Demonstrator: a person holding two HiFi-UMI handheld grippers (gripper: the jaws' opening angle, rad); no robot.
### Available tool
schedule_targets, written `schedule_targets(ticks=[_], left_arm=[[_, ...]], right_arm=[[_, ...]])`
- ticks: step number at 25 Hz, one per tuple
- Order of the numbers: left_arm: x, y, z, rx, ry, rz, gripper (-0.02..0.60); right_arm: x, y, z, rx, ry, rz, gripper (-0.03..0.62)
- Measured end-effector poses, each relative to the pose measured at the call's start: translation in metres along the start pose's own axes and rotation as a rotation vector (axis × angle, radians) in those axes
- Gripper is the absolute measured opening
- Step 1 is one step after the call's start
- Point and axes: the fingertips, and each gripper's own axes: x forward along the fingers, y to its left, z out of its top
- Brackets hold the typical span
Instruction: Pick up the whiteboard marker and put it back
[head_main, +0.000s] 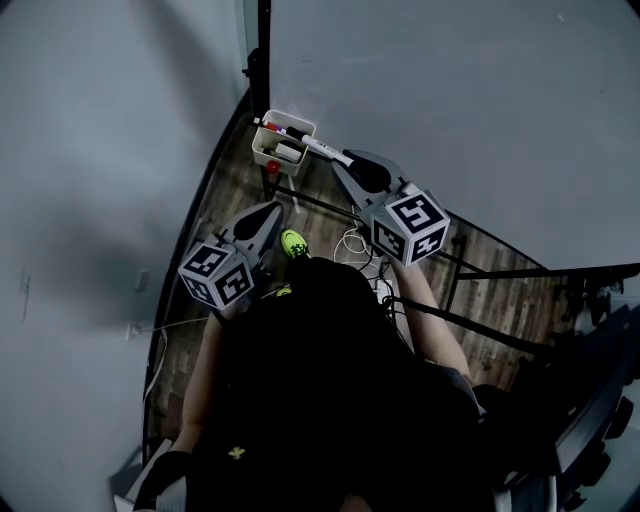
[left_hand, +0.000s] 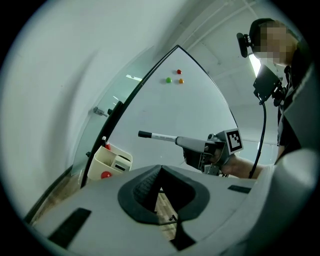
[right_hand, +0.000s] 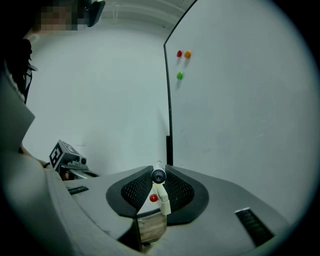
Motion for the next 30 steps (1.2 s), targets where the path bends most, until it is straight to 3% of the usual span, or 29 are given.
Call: schedule_targets(ticks=[30], left_arm=[[-0.023, 0.002, 0.006, -0.051, -0.056, 0.022, 0.032]], right_arm=[[-0.004, 0.0, 0.003, -0.006, -0.012, -0.017, 0.083]])
